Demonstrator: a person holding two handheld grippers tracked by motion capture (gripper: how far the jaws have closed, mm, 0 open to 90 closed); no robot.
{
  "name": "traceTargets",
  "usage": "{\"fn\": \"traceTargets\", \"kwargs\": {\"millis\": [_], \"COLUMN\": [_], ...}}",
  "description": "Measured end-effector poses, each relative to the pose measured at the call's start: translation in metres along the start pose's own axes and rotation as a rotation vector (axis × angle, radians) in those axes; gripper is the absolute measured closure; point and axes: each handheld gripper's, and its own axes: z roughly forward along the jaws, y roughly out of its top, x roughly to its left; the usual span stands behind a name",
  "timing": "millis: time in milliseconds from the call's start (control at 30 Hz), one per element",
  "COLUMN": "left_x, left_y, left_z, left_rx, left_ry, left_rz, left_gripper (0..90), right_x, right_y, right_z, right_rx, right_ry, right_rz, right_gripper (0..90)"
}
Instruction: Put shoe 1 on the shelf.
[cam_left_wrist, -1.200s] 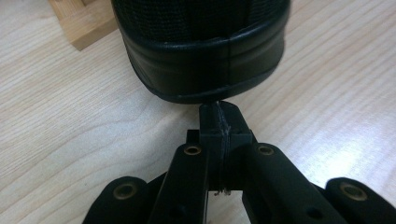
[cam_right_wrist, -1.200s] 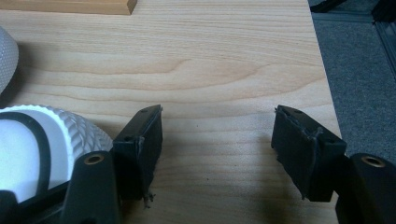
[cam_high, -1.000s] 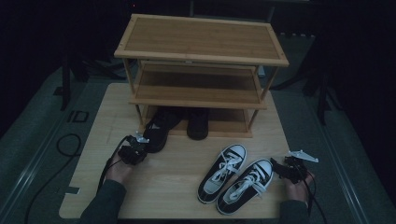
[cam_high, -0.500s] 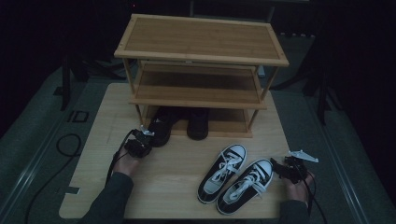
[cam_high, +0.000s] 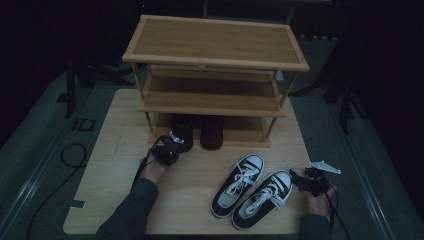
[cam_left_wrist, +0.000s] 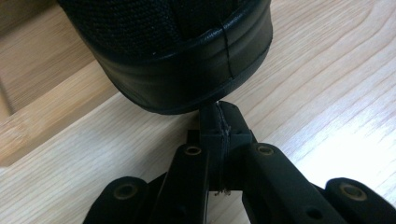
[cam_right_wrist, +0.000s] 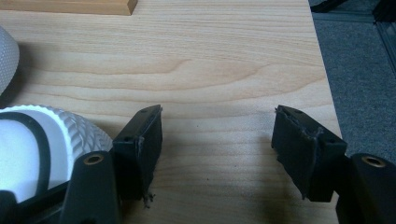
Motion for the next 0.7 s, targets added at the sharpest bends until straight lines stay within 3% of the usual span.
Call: {"fn": "traceTargets", "kwargs": {"millis": [700], "left_x": [-0.012], "left_y": [0.023], "left_z": [0.010], "left_rx": [0.012], "left_ry": [-0.030], "left_rz": [0.046], "left_gripper": [90.0], "right_x": [0.000], "right_y": [0.000], "right_z": [0.000], "right_rx": [0.000], "right_ry": [0.001], "right_rz": [-0.001], "right_gripper": [32.9]}}
